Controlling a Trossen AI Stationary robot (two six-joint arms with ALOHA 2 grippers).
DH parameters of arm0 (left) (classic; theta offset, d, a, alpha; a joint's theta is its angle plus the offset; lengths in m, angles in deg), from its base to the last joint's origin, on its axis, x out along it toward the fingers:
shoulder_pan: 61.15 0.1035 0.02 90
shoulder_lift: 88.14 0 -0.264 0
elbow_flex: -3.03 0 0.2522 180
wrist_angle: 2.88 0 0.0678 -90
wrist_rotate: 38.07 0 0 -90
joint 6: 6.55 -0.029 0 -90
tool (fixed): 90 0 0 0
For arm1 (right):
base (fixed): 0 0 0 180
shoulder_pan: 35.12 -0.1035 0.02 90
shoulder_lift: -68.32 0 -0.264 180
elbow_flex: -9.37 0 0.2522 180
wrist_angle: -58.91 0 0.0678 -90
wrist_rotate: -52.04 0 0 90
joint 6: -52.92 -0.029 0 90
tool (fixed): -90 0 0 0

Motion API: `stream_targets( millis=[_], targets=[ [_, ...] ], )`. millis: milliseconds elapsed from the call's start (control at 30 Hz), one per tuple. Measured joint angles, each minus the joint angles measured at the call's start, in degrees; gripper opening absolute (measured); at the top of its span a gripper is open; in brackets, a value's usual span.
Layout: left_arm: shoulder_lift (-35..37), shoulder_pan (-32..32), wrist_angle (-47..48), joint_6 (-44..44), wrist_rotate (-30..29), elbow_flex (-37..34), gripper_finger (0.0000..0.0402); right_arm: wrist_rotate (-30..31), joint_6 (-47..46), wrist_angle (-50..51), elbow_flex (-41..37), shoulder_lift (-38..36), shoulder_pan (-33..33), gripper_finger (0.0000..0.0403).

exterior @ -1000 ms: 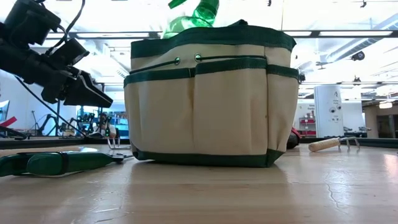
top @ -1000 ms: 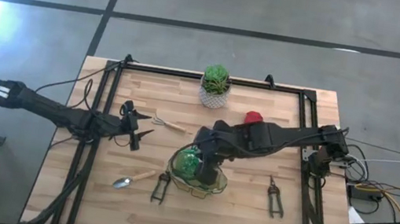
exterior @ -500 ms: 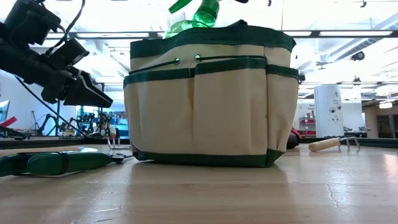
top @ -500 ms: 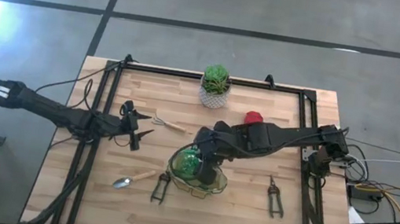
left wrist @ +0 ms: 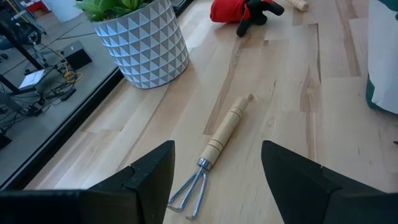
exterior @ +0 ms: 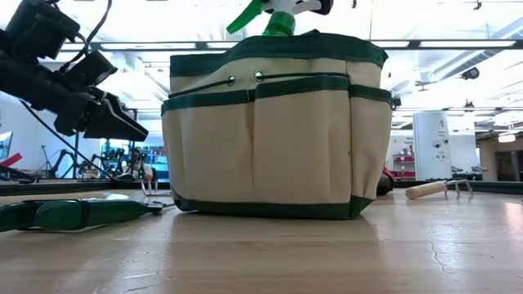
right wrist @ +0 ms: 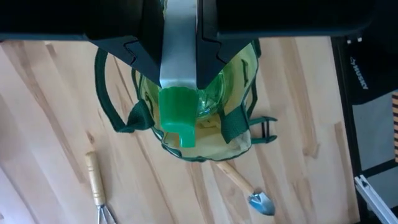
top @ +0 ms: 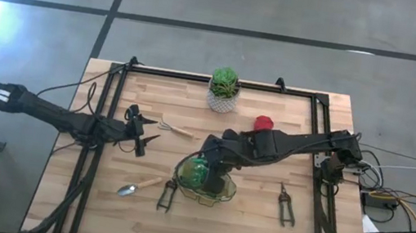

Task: Pick & Place Garden tools in Gardening bag
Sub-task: Put the green spray bottle into the white gardening bag

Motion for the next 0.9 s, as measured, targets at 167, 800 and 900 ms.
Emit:
stream_targets(
  millis=[167, 800, 900],
  targets=[
    [0.00, 0.00, 0.00, -0.02, 0.00, 0.00, 0.0241, -1.95, 2.85, -1.14, 2.01, 2.57, 0.04, 0.0039],
    [0.00, 0.00, 0.21, -0.01, 0.00, -0.40, 0.0241, -5.23, 7.67, 15.80, 23.63, 17.32, 2.40, 0.0039],
    [0.00, 0.00, 0.11, -0.02, 0.00, -0.42, 0.0241, -5.30, 8.00, 14.98, 23.63, 17.40, 2.47, 0.0039]
  ],
)
